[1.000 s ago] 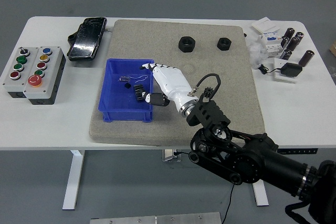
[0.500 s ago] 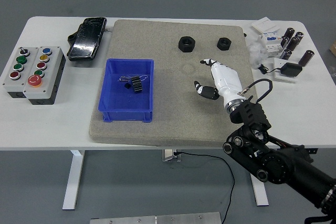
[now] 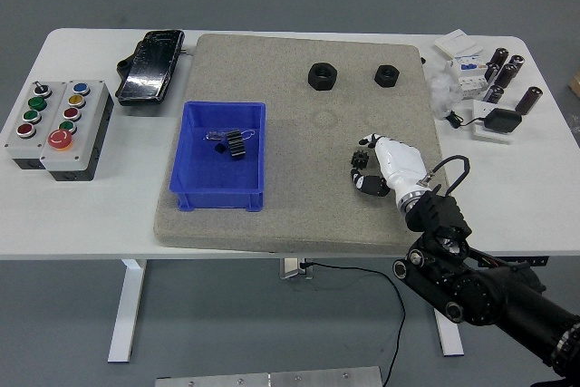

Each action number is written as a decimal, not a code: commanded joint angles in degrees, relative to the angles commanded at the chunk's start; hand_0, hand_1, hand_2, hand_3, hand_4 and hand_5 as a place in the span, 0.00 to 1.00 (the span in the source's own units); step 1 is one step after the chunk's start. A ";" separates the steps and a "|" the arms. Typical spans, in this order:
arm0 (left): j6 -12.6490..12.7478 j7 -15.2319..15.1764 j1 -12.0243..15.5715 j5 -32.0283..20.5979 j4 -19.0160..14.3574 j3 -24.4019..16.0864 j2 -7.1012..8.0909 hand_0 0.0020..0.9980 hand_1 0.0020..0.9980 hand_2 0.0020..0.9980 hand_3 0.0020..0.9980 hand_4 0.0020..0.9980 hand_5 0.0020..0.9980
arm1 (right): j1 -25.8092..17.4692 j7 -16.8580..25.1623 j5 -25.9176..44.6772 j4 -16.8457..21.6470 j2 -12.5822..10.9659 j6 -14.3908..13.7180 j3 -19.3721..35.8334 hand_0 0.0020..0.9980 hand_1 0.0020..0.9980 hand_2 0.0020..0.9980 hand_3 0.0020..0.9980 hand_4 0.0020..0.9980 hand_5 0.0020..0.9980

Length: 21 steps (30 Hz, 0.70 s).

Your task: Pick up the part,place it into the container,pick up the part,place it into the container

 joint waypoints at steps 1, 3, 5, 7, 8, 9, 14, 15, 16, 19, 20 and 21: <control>-0.01 -0.01 -0.01 -0.02 0.00 0.03 0.00 0.67 0.63 0.55 0.60 0.70 0.36 | 0.10 0.07 0.00 -0.14 0.08 -0.21 -0.01 0.64 0.68 0.62 0.68 0.43 0.17; -0.01 -0.04 -0.02 -0.06 0.00 0.07 -0.01 0.67 0.63 0.55 0.60 0.70 0.36 | 0.26 0.16 -0.03 -0.35 0.20 -0.56 -0.07 0.64 0.68 0.62 0.68 0.43 0.17; -0.01 -0.04 -0.03 -0.06 0.00 0.09 -0.03 0.67 0.64 0.55 0.60 0.70 0.36 | 0.36 0.18 -0.12 -0.51 0.30 -0.80 -0.24 0.62 0.62 0.53 0.62 0.59 0.00; -0.02 -0.05 -0.03 -0.07 0.00 0.11 -0.05 0.67 0.64 0.55 0.60 0.70 0.36 | 0.44 0.22 -0.11 -0.66 0.39 -1.00 -0.52 0.62 0.62 0.53 0.62 0.59 0.00; -0.02 -0.06 -0.03 -0.08 0.00 0.13 -0.05 0.67 0.64 0.55 0.60 0.70 0.36 | 0.47 0.26 -0.06 -0.75 0.44 -1.09 -0.67 0.62 0.62 0.53 0.62 0.59 0.00; -0.02 -0.07 -0.04 -0.09 0.00 0.15 -0.06 0.67 0.64 0.55 0.60 0.70 0.36 | 0.49 0.31 0.00 -0.83 0.47 -1.17 -0.81 0.62 0.62 0.53 0.62 0.59 0.00; -0.02 -0.17 -0.13 -0.33 0.00 0.40 -0.03 0.67 0.64 0.55 0.60 0.70 0.36 | 0.54 0.64 0.41 -1.22 0.63 -1.62 -1.56 0.62 0.62 0.53 0.61 0.55 0.00; -0.01 -0.19 -0.14 -0.38 0.00 0.44 -0.02 0.67 0.64 0.55 0.60 0.70 0.36 | 0.53 0.71 0.45 -1.25 0.66 -1.72 -1.68 0.62 0.62 0.53 0.61 0.55 0.00; -0.01 -0.20 -0.16 -0.40 0.00 0.46 -0.02 0.67 0.64 0.55 0.60 0.70 0.36 | 0.55 0.77 0.45 -1.23 0.66 -1.84 -1.78 0.62 0.62 0.53 0.61 0.55 0.00; 0.00 -0.23 -0.17 -0.50 0.00 0.54 -0.01 0.67 0.63 0.55 0.60 0.69 0.36 | 0.67 0.87 0.24 -0.71 0.51 -2.20 -1.87 0.62 0.62 0.53 0.61 0.55 0.00; 0.01 -0.24 -0.18 -0.54 0.00 0.56 -0.01 0.67 0.63 0.55 0.60 0.69 0.36 | 0.79 0.79 0.07 -0.21 0.35 -2.30 -1.87 0.62 0.62 0.53 0.61 0.55 0.00; 0.01 -0.24 -0.18 -0.56 0.00 0.57 -0.02 0.67 0.63 0.55 0.60 0.69 0.36 | 0.92 0.69 -0.11 0.36 0.17 -2.38 -1.87 0.62 0.62 0.53 0.61 0.55 0.00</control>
